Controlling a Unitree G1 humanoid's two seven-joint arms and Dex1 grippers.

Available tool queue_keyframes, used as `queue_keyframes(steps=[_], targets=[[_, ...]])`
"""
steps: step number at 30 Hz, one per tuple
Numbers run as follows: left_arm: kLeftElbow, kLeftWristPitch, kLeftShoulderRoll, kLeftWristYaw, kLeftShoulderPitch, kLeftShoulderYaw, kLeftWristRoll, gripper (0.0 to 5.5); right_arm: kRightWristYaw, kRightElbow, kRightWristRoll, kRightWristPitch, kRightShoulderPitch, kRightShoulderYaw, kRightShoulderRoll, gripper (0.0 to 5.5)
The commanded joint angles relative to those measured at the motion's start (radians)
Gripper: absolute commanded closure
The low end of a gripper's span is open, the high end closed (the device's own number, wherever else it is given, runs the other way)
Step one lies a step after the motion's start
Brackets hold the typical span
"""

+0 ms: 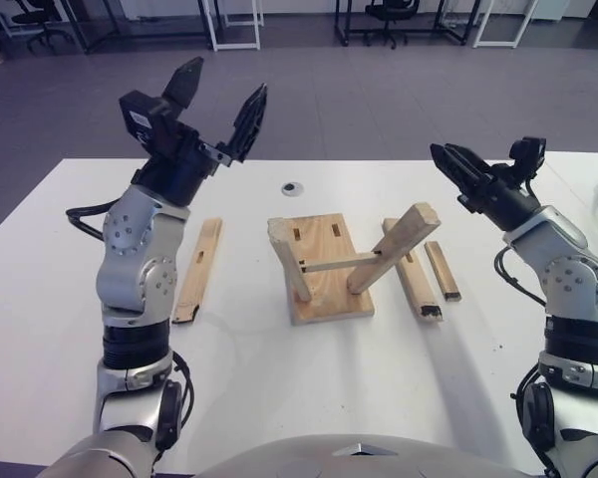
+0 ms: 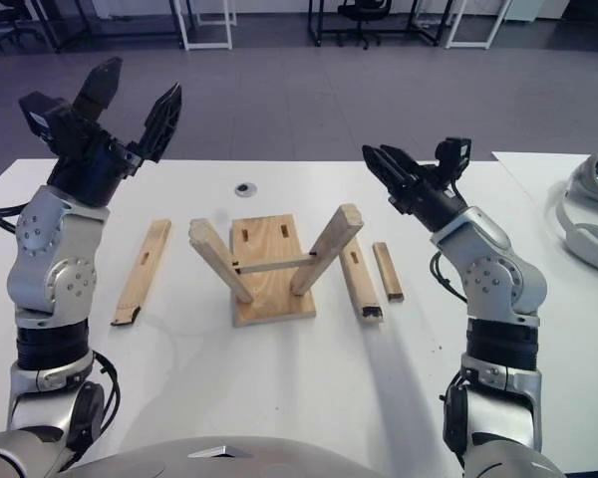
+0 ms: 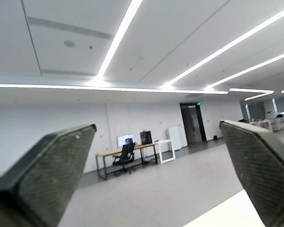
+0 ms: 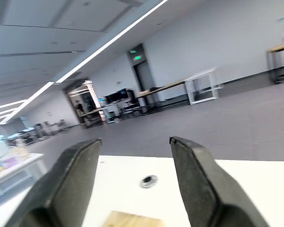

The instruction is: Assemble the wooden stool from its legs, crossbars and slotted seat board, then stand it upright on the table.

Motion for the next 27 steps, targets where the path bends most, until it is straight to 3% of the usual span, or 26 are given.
queue_keyframes(steps=[1,4,6,9,12,15,19,23,27], targets=[[0.131,0.054,0.173,-0.129,0.24,-0.038,0.133,0.69,0.302,-0.039,-0.172,-0.036,0.177,0.333,-0.033,2.79],[0.133,0.128,0.365,-0.31,0.489,-0.103,0.205,0.69,0.434,-0.289,-0.143,0.008,0.349,0.41,-0.107,2.79],[0.02,0.214,0.462,-0.414,0.599,-0.123,0.179,0.69,0.452,-0.386,-0.131,0.031,0.395,0.4,-0.137,2.79],[-0.138,0.299,0.555,-0.508,0.625,-0.188,0.176,0.69,0.25,-0.088,-0.356,-0.126,0.223,0.364,-0.072,2.79],[-0.145,0.295,0.591,-0.551,0.543,-0.274,0.254,0.69,0.137,0.276,-0.506,-0.267,0.009,0.368,-0.01,2.79],[-0.096,0.275,0.557,-0.53,0.5,-0.403,0.367,0.69,0.096,0.722,-0.702,-0.445,-0.196,0.48,0.085,2.79],[0.038,0.217,0.47,-0.48,0.42,-0.529,0.495,0.69,0.296,0.94,-0.791,-0.571,-0.278,0.564,0.162,2.79],[0.366,0.099,0.268,-0.228,0.202,-0.507,0.585,0.69,0.523,0.876,-0.757,-0.625,-0.206,0.523,0.071,2.79],[0.714,-0.044,0.097,-0.012,0.007,-0.398,0.567,0.69,0.685,0.47,-0.607,-0.432,-0.036,0.43,-0.106,2.79]])
